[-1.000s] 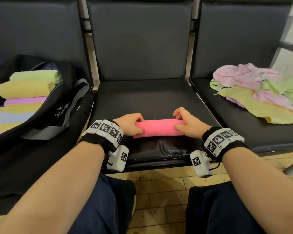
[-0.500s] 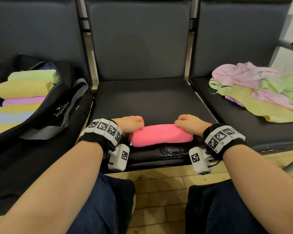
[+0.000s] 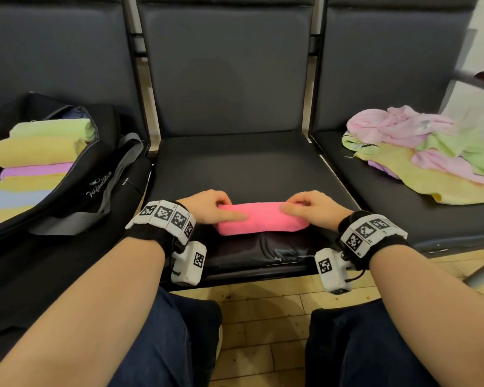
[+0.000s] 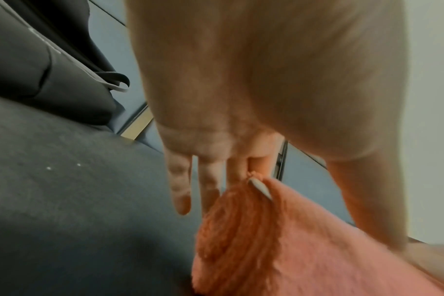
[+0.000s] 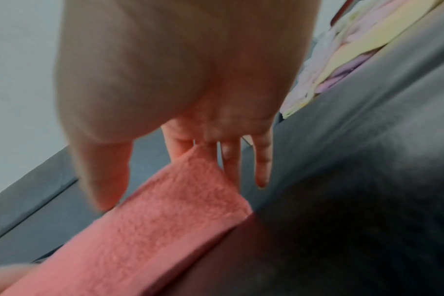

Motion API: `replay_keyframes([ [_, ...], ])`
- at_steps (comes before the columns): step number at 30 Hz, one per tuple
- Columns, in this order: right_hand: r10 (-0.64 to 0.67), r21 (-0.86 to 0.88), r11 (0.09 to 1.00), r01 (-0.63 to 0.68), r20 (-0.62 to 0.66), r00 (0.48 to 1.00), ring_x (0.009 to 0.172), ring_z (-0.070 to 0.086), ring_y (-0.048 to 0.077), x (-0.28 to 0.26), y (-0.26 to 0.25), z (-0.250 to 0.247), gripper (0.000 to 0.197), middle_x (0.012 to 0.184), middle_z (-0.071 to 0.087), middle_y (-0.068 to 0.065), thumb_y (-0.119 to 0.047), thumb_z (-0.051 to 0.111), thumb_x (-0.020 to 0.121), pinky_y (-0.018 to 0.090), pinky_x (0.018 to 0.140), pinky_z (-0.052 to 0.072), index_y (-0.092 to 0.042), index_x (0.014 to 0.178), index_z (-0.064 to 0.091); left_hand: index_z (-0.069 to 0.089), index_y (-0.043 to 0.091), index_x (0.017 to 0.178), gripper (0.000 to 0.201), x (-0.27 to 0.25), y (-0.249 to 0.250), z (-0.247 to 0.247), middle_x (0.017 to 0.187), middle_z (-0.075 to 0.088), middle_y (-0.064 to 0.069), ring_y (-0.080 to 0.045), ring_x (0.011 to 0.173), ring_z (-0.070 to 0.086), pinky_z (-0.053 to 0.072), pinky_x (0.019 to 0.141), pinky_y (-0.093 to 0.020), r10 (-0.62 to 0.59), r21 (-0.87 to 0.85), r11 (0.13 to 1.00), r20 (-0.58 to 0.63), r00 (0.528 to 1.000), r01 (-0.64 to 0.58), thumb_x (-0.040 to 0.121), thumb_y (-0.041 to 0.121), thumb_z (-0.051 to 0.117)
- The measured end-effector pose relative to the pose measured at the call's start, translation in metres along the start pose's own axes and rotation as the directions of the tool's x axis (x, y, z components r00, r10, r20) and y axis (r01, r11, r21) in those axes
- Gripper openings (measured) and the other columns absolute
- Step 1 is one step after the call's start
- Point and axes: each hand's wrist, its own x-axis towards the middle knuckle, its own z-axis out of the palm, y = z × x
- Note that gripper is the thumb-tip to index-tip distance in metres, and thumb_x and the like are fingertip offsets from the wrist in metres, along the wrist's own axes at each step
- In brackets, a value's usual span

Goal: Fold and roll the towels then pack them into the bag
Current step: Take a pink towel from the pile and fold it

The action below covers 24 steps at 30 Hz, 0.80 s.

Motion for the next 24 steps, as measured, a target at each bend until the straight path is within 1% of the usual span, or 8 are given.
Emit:
replay_keyframes([
  [2, 0.032, 0.009, 0.999, -0.033, 0.111, 0.993, 0.106, 0.059, 0.017, -0.002, 0.003, -0.003, 0.034, 0.111, 0.064, -0.003, -0.033, 0.075, 0.079, 0.033, 0.097, 0.046, -0.026, 0.111, 0.063, 0.055, 0.024, 0.112, 0.050, -0.003, -0.001, 0.000, 0.104, 0.057, 0.008, -0.013, 0.097, 0.056, 0.046, 0.088, -0.027, -0.021, 0.043, 0.999, 0.094, 0.995, 0.017, 0.073, 0.045, 0.077],
  [6, 0.030, -0.077, 0.997, -0.016, 0.181, 0.983, 0.107, 0.055, 0.022, -0.006, 0.002, -0.004, 0.058, 0.116, 0.057, 0.002, -0.012, 0.077, 0.073, 0.039, 0.095, 0.046, -0.026, 0.123, 0.052, 0.046, 0.021, 0.126, 0.064, -0.001, -0.004, 0.003, 0.116, 0.053, 0.001, -0.019, 0.105, 0.054, 0.045, 0.094, -0.033, -0.006, 0.054, 0.999, 0.137, 0.991, -0.001, 0.071, 0.021, 0.080],
  [12, 0.000, -0.157, 0.988, 0.007, 0.045, 0.999, 0.106, 0.052, 0.019, -0.003, 0.006, -0.005, 0.061, 0.117, 0.053, 0.001, -0.014, 0.075, 0.077, 0.028, 0.088, 0.040, -0.019, 0.131, 0.046, 0.040, 0.018, 0.126, 0.061, 0.004, -0.011, 0.002, 0.113, 0.056, -0.007, -0.022, 0.098, 0.056, 0.048, 0.089, -0.036, -0.039, 0.139, 0.990, 0.027, 0.999, 0.035, 0.077, 0.030, 0.074],
  [14, -0.015, -0.143, 0.990, 0.012, -0.019, 1.000, 0.104, 0.052, 0.019, -0.003, 0.006, -0.009, 0.063, 0.116, 0.052, 0.001, -0.017, 0.076, 0.078, 0.028, 0.087, 0.041, -0.017, 0.132, 0.043, 0.040, 0.015, 0.126, 0.061, 0.005, -0.012, -0.003, 0.111, 0.056, -0.008, -0.023, 0.097, 0.057, 0.049, 0.086, -0.035, -0.028, 0.058, 0.998, -0.050, 0.998, 0.031, 0.077, 0.027, 0.075],
  [16, -0.050, -0.090, 0.995, 0.043, -0.075, 0.996, 0.101, 0.057, 0.023, -0.002, 0.007, -0.011, 0.064, 0.117, 0.054, 0.004, -0.017, 0.077, 0.077, 0.034, 0.087, 0.047, -0.019, 0.130, 0.042, 0.040, 0.013, 0.125, 0.058, 0.006, -0.009, -0.006, 0.101, 0.060, -0.007, -0.019, 0.083, 0.061, 0.049, 0.069, -0.026, -0.006, -0.136, 0.991, -0.101, 0.995, -0.008, 0.079, 0.014, 0.075],
  [18, -0.060, 0.080, 0.994, 0.067, -0.090, 0.994, 0.091, 0.064, 0.030, -0.001, 0.007, -0.011, 0.062, 0.118, 0.055, 0.006, -0.011, 0.077, 0.076, 0.044, 0.078, 0.056, -0.025, 0.126, 0.042, 0.038, 0.010, 0.125, 0.053, 0.005, -0.005, -0.007, 0.085, 0.063, -0.012, -0.015, 0.062, 0.063, 0.050, 0.053, -0.022, -0.017, -0.389, 0.921, -0.102, 0.995, -0.024, 0.083, -0.003, 0.067],
  [20, -0.061, 0.223, 0.971, 0.084, -0.110, 0.992, 0.082, 0.068, 0.031, 0.000, 0.005, -0.009, 0.061, 0.118, 0.056, 0.009, 0.001, 0.074, 0.075, 0.048, 0.074, 0.058, -0.028, 0.120, 0.045, 0.036, 0.011, 0.124, 0.051, 0.003, 0.001, -0.005, 0.088, 0.061, -0.021, -0.019, 0.061, 0.064, 0.057, 0.057, -0.026, -0.051, -0.625, 0.780, -0.110, 0.993, -0.029, 0.085, -0.018, 0.052],
  [24, -0.110, 0.281, 0.943, 0.177, -0.238, 0.965, 0.106, 0.058, 0.023, 0.000, 0.001, -0.011, 0.057, 0.114, 0.060, 0.005, 0.016, 0.069, 0.067, 0.037, 0.086, 0.053, -0.019, 0.109, 0.058, 0.042, 0.014, 0.113, 0.052, 0.000, 0.014, -0.006, 0.111, 0.047, -0.015, -0.031, 0.076, 0.062, 0.059, 0.066, -0.034, -0.138, -0.851, 0.522, -0.140, 0.980, -0.048, 0.079, -0.025, 0.035],
])
